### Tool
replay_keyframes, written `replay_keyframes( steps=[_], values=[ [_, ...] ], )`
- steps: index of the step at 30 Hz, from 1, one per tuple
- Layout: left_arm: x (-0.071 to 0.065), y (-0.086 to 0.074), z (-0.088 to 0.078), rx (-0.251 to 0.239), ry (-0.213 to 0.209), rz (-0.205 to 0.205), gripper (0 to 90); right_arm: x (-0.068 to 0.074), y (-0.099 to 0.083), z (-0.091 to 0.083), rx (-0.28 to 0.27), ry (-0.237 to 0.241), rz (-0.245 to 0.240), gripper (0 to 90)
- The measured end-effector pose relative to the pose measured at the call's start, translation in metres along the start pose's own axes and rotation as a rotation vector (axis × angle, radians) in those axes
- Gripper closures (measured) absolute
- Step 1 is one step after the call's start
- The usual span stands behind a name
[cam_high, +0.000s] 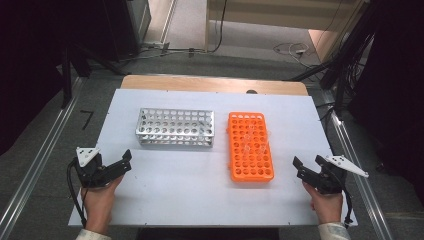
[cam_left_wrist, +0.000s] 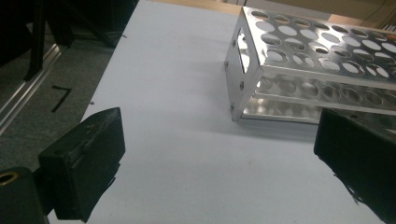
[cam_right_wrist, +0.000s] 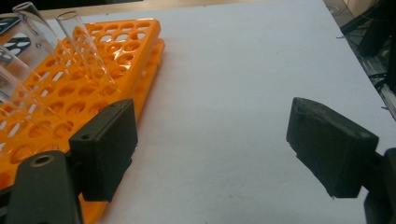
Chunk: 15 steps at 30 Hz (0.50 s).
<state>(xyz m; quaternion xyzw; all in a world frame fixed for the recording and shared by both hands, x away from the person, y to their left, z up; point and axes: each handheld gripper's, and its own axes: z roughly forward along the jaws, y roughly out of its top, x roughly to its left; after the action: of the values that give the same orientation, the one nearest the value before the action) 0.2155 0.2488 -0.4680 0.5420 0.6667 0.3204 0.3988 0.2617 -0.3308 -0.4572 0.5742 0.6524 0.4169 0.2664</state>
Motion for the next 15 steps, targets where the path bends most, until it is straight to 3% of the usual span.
replay_keyframes(
  steps=[8, 15],
  values=[
    [0.002, -0.001, 0.000, 0.029, 0.006, -0.005, 2.1, 0.007, -0.001, 0.001, 0.017, 0.017, -0.027, 15.0],
    [0.002, -0.001, -0.002, 0.017, -0.001, -0.008, 2.2, 0.017, 0.000, 0.002, 0.011, 0.049, -0.037, 15.1]
  ],
)
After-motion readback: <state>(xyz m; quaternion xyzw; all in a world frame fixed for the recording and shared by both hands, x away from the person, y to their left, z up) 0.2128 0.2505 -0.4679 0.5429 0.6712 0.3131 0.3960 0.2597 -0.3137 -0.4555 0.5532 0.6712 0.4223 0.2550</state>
